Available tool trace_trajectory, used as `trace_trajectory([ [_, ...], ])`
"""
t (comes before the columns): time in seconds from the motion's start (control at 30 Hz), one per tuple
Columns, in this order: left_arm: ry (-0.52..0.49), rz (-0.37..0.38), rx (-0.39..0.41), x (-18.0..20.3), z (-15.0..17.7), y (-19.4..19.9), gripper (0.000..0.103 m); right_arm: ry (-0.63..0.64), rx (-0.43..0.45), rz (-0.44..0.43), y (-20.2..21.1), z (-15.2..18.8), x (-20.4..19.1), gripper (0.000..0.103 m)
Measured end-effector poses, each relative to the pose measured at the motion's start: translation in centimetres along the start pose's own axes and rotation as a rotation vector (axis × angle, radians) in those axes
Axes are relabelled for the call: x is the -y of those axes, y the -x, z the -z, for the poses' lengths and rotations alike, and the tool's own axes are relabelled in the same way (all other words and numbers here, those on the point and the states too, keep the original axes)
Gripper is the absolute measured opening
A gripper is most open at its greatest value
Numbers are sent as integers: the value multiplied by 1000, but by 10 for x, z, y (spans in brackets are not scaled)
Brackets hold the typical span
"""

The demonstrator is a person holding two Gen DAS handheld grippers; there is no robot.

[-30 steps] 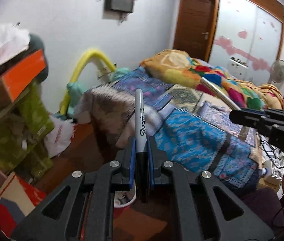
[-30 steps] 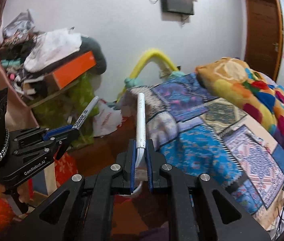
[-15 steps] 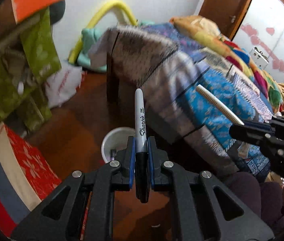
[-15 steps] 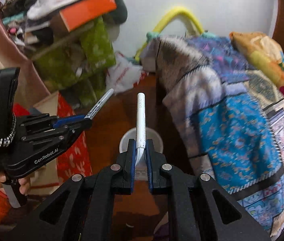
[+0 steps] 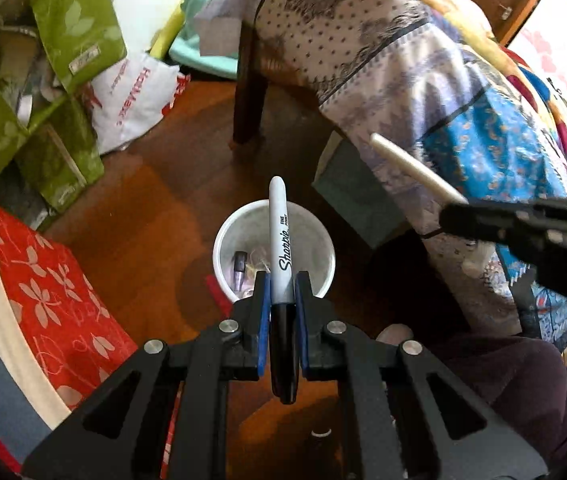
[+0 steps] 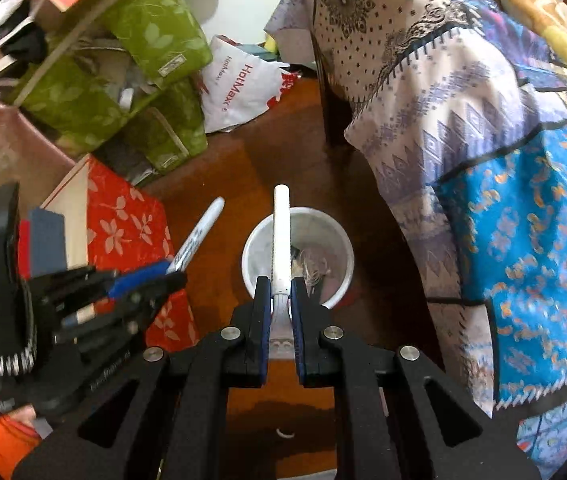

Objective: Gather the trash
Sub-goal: 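Open both tools to drop the marker and razor into the bucket, then move both tools back to the bed toward the toothpaste tube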

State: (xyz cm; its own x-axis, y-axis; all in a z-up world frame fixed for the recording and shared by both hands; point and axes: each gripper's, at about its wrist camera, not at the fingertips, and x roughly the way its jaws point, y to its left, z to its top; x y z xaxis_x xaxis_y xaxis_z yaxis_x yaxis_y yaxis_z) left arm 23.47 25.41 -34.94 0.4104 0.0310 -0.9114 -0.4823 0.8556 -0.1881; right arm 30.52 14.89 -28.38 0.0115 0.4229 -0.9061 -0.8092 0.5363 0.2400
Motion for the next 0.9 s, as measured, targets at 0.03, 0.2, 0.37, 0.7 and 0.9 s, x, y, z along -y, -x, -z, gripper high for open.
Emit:
trace_trajectory([
  [0.03, 6, 1, -5, -1, -1, -3, 11, -5, 3, -14, -3, -6, 0, 9],
  [0.2, 28, 8, -22, -4, -16, -18, 11, -44, -8, -55, -12, -27, 6, 15],
  [0.37, 15, 8, -18, 5, -30, -24, 11, -49, 15, -32, -7, -30, 18, 42],
  [0.7, 127, -16, -42, -1, -43, -37, 43, -60, 23, 1, 6, -21, 35, 42],
  [0.9, 85, -32, -1, 11, -39, -9, 43, -59, 62, 2, 29, -11, 36, 42],
])
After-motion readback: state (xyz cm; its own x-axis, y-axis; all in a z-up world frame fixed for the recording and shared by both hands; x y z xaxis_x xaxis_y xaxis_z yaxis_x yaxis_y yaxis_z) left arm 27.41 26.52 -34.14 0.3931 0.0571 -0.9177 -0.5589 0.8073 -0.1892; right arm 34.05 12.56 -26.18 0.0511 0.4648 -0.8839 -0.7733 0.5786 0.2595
